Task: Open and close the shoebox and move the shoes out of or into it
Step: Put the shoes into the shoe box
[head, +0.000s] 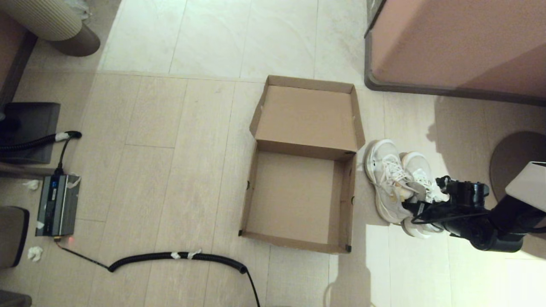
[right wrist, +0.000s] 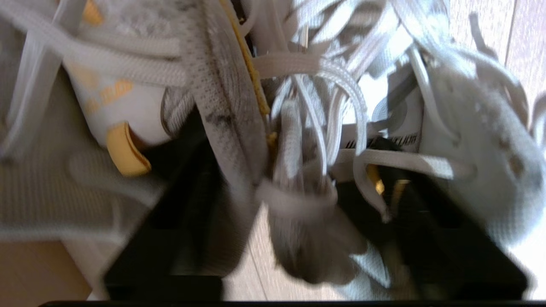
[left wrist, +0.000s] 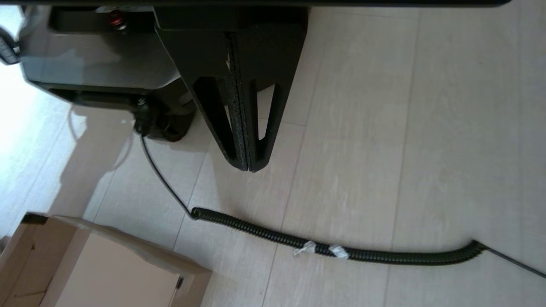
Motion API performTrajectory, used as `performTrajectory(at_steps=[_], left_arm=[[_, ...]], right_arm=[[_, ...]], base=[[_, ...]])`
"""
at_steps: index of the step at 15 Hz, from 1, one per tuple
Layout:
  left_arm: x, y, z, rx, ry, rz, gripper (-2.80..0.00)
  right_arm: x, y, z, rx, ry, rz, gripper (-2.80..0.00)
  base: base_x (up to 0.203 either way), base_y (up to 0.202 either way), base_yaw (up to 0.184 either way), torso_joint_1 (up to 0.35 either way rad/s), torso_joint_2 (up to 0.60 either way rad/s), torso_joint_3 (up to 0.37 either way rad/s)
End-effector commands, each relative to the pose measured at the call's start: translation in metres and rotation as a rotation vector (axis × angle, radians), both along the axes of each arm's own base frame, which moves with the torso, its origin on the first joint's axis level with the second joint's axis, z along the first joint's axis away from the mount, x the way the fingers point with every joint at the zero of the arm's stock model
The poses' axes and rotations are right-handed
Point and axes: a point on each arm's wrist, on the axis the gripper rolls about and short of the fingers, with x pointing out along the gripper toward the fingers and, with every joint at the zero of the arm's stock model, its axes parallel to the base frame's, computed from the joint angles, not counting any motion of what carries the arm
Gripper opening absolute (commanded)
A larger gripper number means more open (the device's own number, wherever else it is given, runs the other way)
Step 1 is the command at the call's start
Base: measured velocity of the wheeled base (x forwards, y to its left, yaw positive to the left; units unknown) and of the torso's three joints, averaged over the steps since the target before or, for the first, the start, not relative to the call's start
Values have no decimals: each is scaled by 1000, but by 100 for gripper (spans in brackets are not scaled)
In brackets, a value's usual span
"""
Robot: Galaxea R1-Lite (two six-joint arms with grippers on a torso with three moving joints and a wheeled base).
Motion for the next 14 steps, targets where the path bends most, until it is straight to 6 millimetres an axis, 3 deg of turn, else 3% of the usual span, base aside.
performTrajectory(at_steps=[1,4,9,14], left_arm=[[-15,1,-4,1,-109,11,-280],[-29,1,-5,71,-253,15,-280],[-34,1,-7,122,-231,21,-280],[-39,1,-12,170,-370,11,-280]], right_arm=[[5,0,-2,-1,-10,2,-280],[5,0,0,-4,-12,0,-280],[-3,1,12,-10,-27,-1,-280],[-18,4,51,-17,-59,3,-280]], base=[[0,0,0,0,0,0],[0,0,0,0,0,0],[0,0,0,0,0,0],[0,0,0,0,0,0]])
